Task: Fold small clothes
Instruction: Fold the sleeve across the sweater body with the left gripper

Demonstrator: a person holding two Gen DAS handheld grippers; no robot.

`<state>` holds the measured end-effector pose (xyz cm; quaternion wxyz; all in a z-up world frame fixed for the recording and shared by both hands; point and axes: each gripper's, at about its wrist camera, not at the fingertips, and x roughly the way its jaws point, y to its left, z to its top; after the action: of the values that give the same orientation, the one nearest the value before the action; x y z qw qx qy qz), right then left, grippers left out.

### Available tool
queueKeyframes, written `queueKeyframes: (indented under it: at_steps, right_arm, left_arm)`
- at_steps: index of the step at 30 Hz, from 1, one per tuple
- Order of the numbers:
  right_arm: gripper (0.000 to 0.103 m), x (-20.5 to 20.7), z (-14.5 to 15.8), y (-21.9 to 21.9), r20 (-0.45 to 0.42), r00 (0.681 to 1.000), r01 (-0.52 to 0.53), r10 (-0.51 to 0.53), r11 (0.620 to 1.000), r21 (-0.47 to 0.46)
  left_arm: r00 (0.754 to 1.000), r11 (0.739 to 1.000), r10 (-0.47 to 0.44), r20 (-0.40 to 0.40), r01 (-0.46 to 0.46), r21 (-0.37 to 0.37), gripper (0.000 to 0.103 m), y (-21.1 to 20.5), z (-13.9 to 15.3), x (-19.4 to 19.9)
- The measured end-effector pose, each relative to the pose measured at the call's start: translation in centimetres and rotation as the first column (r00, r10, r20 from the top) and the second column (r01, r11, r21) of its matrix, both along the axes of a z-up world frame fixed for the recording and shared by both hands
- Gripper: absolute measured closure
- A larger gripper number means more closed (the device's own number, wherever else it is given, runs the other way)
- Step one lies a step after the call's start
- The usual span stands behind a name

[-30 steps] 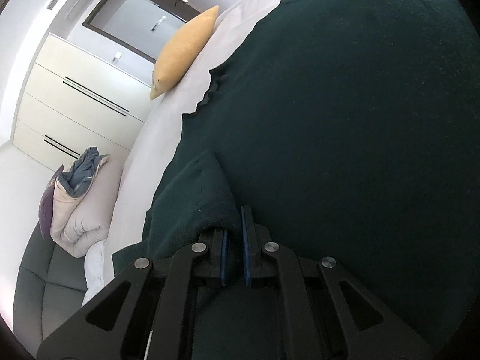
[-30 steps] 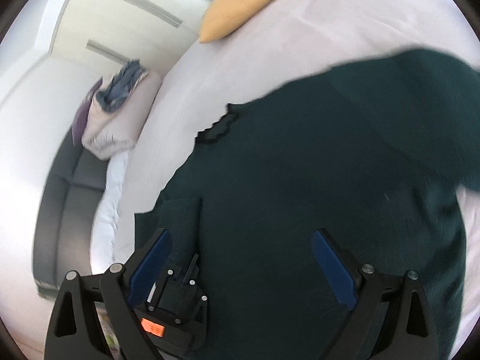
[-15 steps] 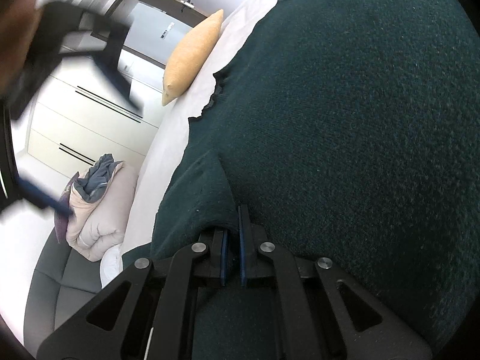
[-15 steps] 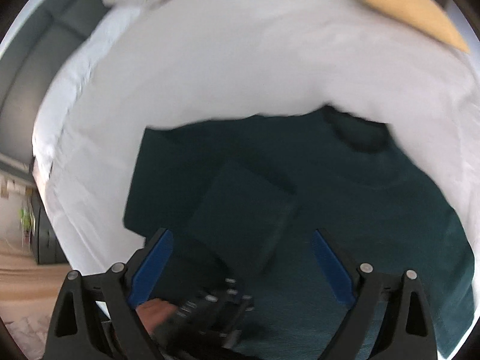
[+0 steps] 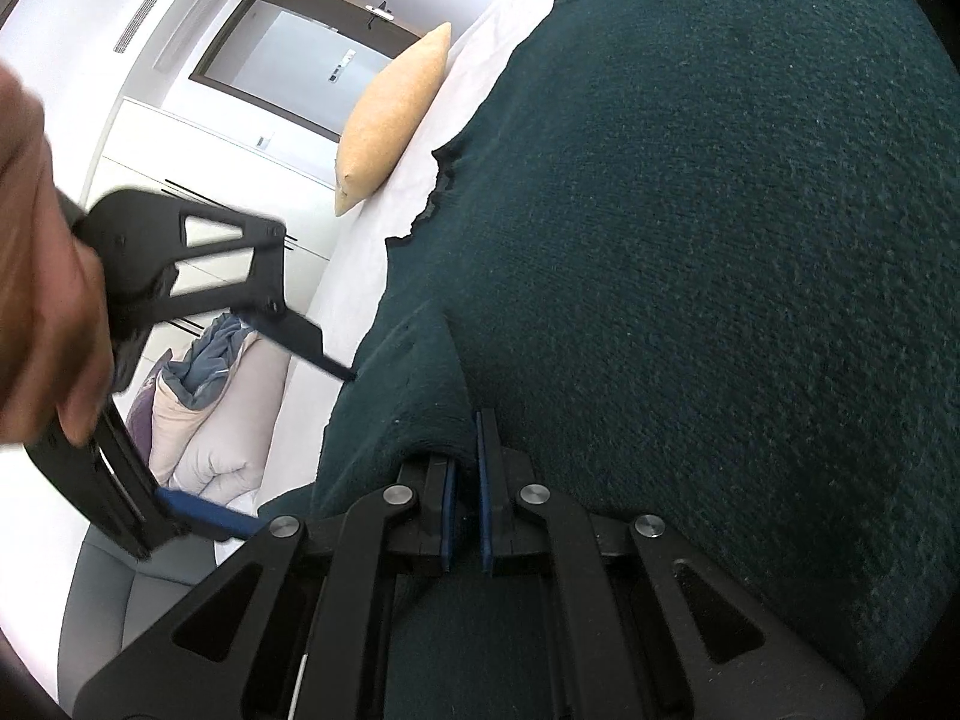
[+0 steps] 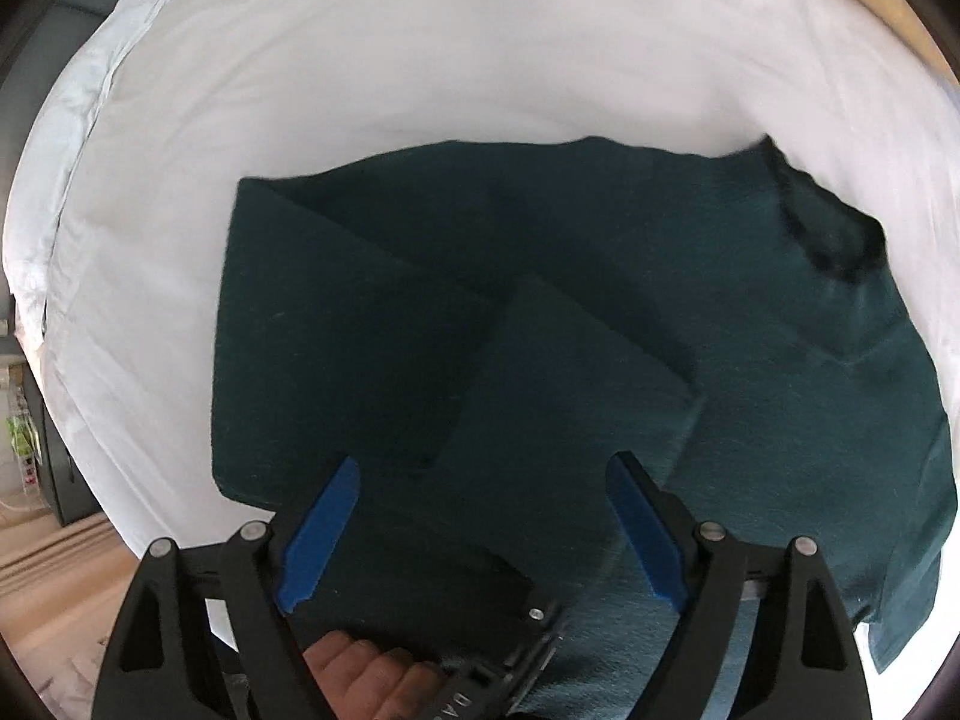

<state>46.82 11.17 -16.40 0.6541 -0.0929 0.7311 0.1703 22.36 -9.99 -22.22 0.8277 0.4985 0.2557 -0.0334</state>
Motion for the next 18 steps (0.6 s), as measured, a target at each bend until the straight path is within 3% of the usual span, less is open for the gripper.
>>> queueKeyframes:
  at_steps: [3, 6, 8, 10, 14, 18]
  right_arm:
    - [0.017, -0.3, -1.0, -0.1, -0.021, 1.000, -0.007, 0.006, 1.000, -0.021]
    - [0.034, -0.6, -2.2, -0.7, -0.037, 0.999, -0.005, 0.003, 0.999, -0.052]
    - [0.037, -0.8, -2.5, -1.0, -0.032, 0.999, 0.006, -0.007, 1.000, -0.027]
    - [0.047, -0.6, -1.8, -1.5, -0.025, 1.000, 0.008, -0.007, 1.000, 0.010]
    - [0.081, -0.1, 0.9, -3.2, -0.006, 1.000, 0.017, -0.016, 0.995, 0.102]
    - [0.093, -0.3, 5.1, -5.7, 0.057, 0.998, 0.022, -0.035, 0.976, 0.218]
  left_arm:
    - [1.000, 1.000, 0.003, 0.001, -0.003, 0.004, 0.100, 0.0, 0.0, 0.1]
    - [1.000, 1.000, 0.004, 0.000, -0.004, 0.005, 0.100, -0.1, 0.0, 0.1]
    - [1.000, 1.000, 0.005, -0.001, -0.005, 0.005, 0.100, 0.0, 0.1, 0.2]
    - [1.000, 1.000, 0.005, -0.003, -0.005, 0.006, 0.100, 0.0, 0.1, 0.3]
    - [1.000, 1.000, 0.010, -0.008, -0.010, 0.011, 0.100, -0.1, 0.3, 0.2]
    - [0.998, 0.999, 0.036, -0.044, -0.035, 0.021, 0.100, -0.1, 0.6, 0.5]
